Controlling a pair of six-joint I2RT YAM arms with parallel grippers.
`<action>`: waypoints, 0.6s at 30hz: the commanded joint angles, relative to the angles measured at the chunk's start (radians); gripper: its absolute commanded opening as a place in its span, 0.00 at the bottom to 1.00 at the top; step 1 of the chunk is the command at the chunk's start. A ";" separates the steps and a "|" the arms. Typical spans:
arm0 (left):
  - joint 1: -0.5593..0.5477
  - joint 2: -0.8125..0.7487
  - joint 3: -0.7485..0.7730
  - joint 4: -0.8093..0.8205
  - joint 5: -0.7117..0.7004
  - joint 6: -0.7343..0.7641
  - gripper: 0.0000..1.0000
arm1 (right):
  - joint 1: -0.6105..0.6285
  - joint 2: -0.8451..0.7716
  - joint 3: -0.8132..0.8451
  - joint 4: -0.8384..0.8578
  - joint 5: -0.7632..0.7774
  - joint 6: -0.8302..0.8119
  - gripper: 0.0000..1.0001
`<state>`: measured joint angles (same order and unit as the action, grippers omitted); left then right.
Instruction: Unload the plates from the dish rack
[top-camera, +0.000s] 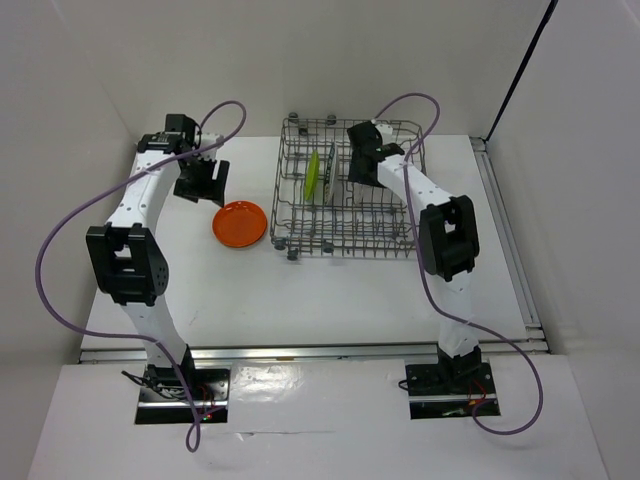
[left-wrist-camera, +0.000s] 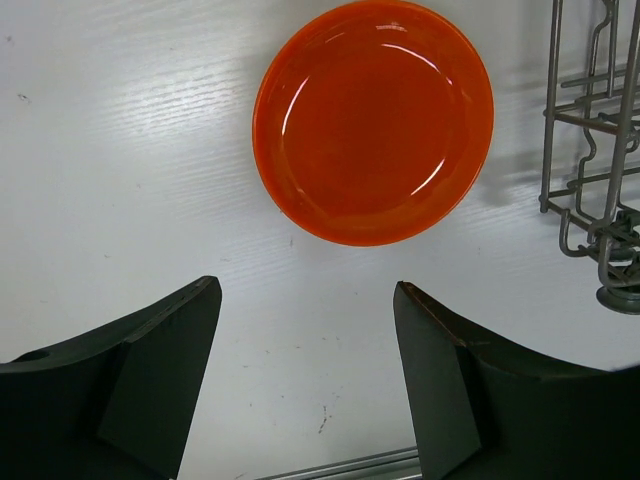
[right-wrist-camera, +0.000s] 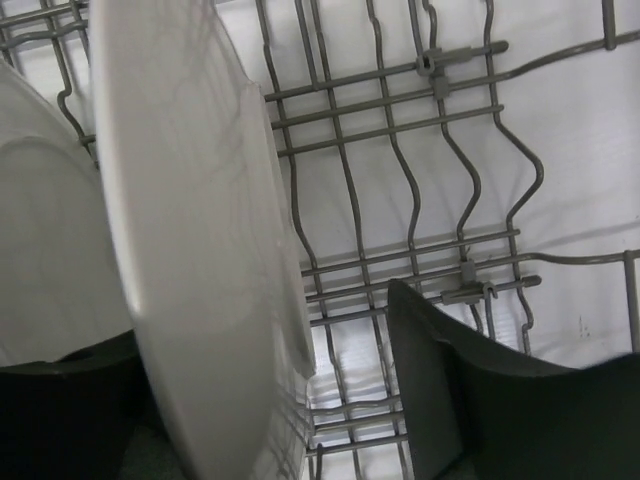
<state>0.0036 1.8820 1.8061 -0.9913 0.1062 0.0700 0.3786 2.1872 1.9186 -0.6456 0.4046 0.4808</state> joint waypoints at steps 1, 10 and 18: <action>0.009 -0.037 -0.028 0.000 0.016 -0.021 0.83 | -0.006 0.014 0.039 0.038 0.019 0.018 0.61; 0.009 -0.037 -0.004 -0.020 0.016 -0.021 0.83 | 0.003 -0.061 -0.007 0.075 0.071 -0.024 0.02; 0.009 -0.037 0.007 -0.030 0.036 -0.012 0.83 | 0.013 -0.122 -0.009 0.096 0.102 -0.057 0.00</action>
<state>0.0051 1.8759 1.7748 -1.0050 0.1154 0.0704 0.3847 2.1689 1.9030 -0.5995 0.4324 0.4431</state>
